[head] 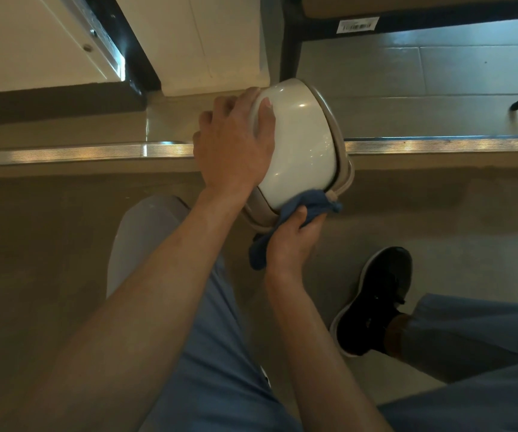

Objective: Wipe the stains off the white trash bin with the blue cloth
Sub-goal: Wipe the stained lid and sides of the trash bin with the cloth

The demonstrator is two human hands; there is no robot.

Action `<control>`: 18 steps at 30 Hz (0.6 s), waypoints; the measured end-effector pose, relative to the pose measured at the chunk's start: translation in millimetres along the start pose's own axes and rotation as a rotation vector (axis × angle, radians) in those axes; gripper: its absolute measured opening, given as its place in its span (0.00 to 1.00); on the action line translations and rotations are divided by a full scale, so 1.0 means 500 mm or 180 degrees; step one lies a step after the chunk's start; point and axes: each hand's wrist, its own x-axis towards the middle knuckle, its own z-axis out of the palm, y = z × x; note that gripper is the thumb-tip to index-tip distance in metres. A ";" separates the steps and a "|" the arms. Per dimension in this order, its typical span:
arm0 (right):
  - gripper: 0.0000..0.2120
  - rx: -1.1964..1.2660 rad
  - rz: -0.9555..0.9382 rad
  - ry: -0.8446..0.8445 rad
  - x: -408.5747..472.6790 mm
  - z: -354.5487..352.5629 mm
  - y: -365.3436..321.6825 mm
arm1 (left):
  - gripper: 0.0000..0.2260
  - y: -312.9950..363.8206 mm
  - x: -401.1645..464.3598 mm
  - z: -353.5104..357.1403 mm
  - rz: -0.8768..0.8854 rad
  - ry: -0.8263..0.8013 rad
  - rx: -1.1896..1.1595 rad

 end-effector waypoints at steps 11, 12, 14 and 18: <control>0.20 0.0213 -0.0034 0.0042 0.088 -0.022 -0.021 | 0.21 0.007 -0.003 0.007 -0.0067 0.0015 0.0048; 0.20 0.0284 -0.0076 -0.0011 0.066 -0.020 -0.012 | 0.21 0.006 -0.002 0.007 -0.0060 0.0011 0.0047; 0.20 0.0391 -0.0053 -0.0161 0.030 -0.016 0.006 | 0.21 0.005 -0.001 0.006 -0.0069 0.0006 0.0038; 0.20 0.0530 0.0086 -0.0141 0.033 -0.014 0.006 | 0.21 0.007 -0.003 0.008 -0.0089 0.0027 0.0051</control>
